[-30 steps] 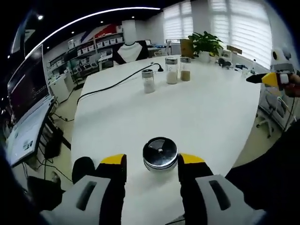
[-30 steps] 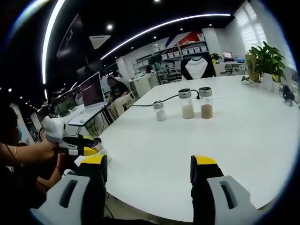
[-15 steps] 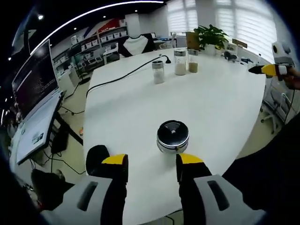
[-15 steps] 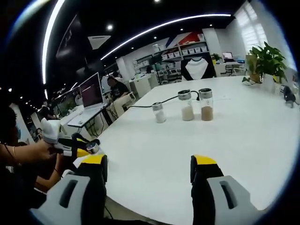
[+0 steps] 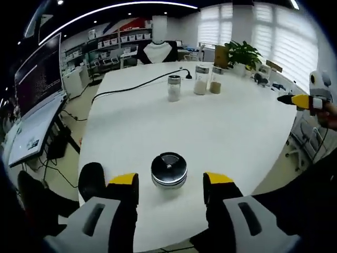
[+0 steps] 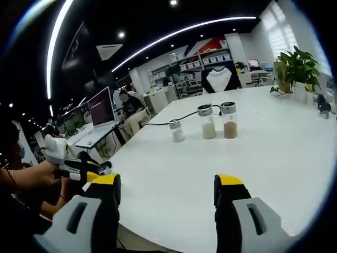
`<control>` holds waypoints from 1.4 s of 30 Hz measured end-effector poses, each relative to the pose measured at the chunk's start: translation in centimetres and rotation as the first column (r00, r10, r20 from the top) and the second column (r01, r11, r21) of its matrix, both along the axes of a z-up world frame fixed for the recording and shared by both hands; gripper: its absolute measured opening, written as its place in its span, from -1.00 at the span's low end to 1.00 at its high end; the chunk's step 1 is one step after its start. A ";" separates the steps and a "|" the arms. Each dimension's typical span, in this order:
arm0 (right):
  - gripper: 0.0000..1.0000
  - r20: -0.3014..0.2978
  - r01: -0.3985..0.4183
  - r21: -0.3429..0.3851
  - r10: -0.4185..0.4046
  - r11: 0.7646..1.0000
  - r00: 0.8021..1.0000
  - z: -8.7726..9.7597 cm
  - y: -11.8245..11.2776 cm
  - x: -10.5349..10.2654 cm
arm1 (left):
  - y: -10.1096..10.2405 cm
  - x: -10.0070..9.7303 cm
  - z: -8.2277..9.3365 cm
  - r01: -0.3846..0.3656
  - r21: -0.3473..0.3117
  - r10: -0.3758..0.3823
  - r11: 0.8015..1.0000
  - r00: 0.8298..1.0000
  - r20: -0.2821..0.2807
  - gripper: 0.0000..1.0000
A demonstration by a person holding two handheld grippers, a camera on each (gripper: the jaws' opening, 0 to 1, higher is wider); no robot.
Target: Rotate the seasoning bottle until the label or dispensing opening points toward the visible target arrow and the bottle remains upright within the marked orientation range
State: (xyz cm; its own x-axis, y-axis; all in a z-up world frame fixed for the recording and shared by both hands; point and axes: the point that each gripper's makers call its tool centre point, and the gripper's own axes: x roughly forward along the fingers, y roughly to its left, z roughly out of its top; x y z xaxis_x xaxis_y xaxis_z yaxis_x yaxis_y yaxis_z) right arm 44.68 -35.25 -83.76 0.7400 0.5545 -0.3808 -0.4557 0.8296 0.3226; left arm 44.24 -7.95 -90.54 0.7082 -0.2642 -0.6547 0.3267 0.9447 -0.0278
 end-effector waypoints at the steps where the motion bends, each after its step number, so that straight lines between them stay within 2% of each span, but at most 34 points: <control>1: 0.44 -0.001 0.000 -0.004 0.000 1.000 1.000 -0.1 -0.2 0.0 | -0.1 0.2 0.0 -0.003 -0.003 0.003 1.000 1.000 0.003 0.05; 12: 0.44 0.001 0.051 -0.016 -0.051 0.999 0.999 -0.1 -2.5 -0.5 | -1.6 2.5 -0.7 -0.011 0.014 0.011 1.000 1.000 0.001 0.05; 16: 0.44 -0.004 0.063 -0.016 -0.063 0.998 0.998 0.0 -3.1 -0.9 | -1.9 3.1 -1.0 0.032 0.036 -0.032 0.999 0.999 -0.019 0.02; 21: 0.44 -0.008 0.082 -0.015 -0.082 0.996 0.997 -0.1 -3.8 -0.9 | -2.5 3.9 -1.0 0.085 0.027 -0.085 0.996 0.996 -0.023 0.01; 26: 0.44 -0.008 0.083 -0.017 -0.083 0.996 0.997 -0.1 -4.0 -0.8 | -3.2 4.5 -1.4 0.141 0.050 -0.140 0.989 0.990 -0.028 0.01; 30: 0.44 -0.012 0.088 -0.008 -0.089 0.996 0.996 -0.2 -4.1 -0.4 | -3.8 4.5 -1.7 0.179 0.050 -0.177 0.983 0.983 -0.052 0.00; 33: 0.44 -0.005 0.089 -0.005 -0.089 0.996 0.996 0.1 -4.1 -0.1 | -3.7 4.3 -1.7 0.183 0.056 -0.180 0.982 0.982 -0.055 -0.10; 35: 0.44 0.000 0.091 0.001 -0.091 0.996 0.996 0.3 -4.1 0.1 | -3.6 4.0 -1.9 0.185 0.052 -0.181 0.981 0.981 -0.070 -0.10; 42: 0.44 0.009 0.100 0.013 -0.100 0.995 0.995 0.8 -4.0 0.6 | -2.3 3.3 -1.9 0.168 0.069 -0.162 0.983 0.983 -0.087 -0.07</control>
State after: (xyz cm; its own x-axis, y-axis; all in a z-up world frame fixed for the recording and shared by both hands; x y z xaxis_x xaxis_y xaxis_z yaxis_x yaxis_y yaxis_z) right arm 45.32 -39.24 -83.01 0.7953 0.4824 -0.3671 -0.3740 0.8670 0.3293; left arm 47.58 -10.23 -92.42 0.6032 -0.3201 -0.7306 0.4776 0.8785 0.0093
